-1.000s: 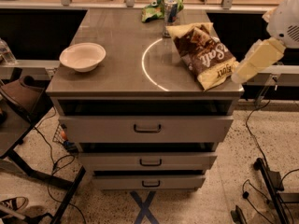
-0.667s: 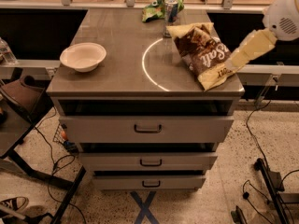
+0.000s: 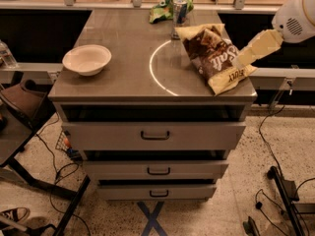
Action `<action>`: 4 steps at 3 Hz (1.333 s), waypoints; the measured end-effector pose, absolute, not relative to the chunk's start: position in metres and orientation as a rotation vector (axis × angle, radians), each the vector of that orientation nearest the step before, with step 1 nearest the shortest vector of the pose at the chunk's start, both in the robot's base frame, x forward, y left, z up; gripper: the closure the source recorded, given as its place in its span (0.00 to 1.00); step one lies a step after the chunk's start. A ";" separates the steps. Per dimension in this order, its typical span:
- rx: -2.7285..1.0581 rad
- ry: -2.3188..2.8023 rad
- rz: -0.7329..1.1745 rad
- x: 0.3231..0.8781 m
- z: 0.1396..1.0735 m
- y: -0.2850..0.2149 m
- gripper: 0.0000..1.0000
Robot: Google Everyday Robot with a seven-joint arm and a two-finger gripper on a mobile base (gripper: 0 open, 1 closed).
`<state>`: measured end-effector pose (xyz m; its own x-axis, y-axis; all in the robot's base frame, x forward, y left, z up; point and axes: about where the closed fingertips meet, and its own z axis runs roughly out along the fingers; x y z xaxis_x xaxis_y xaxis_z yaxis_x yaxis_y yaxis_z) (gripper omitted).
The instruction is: Place brown chip bag into paper bowl
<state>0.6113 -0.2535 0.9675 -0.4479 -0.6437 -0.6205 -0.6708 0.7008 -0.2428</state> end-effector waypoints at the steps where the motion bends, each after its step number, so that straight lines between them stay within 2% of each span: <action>1: -0.975 2.218 0.076 0.629 0.957 -0.241 0.00; 4: -0.914 2.257 0.174 0.676 0.924 -0.216 0.00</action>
Offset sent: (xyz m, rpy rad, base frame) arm 0.0672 0.0372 -0.0275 0.0766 0.0523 -0.0492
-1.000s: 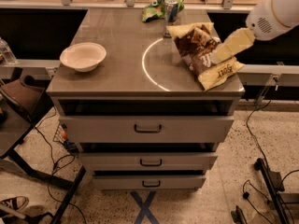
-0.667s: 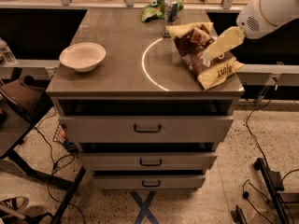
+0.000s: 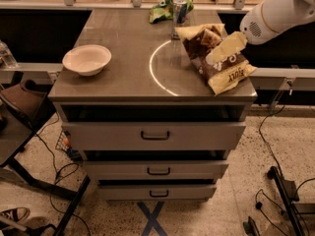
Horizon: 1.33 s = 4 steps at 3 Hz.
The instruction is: Place brown chip bag into paper bowl
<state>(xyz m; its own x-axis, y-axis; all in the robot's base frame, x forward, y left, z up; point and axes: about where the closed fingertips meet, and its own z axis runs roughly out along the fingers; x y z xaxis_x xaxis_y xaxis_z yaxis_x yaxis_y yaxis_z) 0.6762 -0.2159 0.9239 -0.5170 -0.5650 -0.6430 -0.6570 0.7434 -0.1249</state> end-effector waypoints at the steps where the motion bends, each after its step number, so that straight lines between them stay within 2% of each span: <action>1: -0.918 2.263 0.195 0.683 0.909 -0.208 0.15; 4: -0.929 2.267 0.204 0.685 0.904 -0.202 0.85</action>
Offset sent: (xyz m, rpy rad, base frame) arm 0.0063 0.0071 -0.0129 0.0091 0.0113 0.0057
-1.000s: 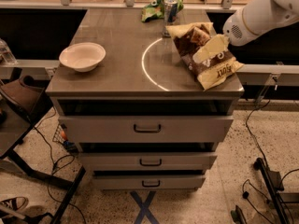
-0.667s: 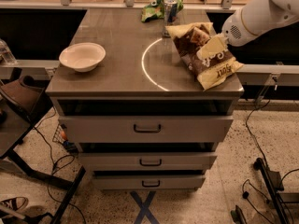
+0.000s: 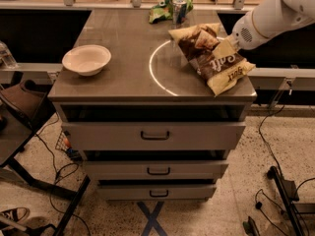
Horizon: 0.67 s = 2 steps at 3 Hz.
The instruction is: Place brown chip bag into paper bowl
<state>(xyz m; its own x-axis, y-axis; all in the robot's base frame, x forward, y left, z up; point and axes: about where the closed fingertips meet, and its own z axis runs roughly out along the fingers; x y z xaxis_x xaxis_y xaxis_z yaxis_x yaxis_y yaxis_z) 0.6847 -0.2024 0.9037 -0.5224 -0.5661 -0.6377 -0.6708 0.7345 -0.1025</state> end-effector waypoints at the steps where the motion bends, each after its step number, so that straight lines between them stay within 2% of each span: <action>1: -0.932 2.269 0.207 0.685 0.902 -0.201 1.00; 2: -0.936 2.267 0.198 0.685 0.905 -0.200 1.00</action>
Offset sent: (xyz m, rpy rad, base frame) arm 0.0004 0.0016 -0.0017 0.0002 0.0027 0.0026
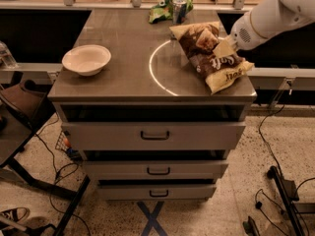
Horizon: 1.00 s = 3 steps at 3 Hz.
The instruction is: Place brown chip bag into paper bowl
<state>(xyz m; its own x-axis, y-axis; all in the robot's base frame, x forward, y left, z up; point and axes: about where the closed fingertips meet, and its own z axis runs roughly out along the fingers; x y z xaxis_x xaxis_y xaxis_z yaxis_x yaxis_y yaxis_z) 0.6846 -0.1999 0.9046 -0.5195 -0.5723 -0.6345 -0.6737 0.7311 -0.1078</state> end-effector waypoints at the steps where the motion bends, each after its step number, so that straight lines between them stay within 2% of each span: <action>1: -0.960 2.251 0.140 0.681 0.924 -0.197 1.00; 3: -1.075 2.186 -0.075 0.650 1.009 -0.159 1.00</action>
Offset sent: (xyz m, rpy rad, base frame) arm -0.0306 0.0223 0.1167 -0.2325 -0.1464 0.0155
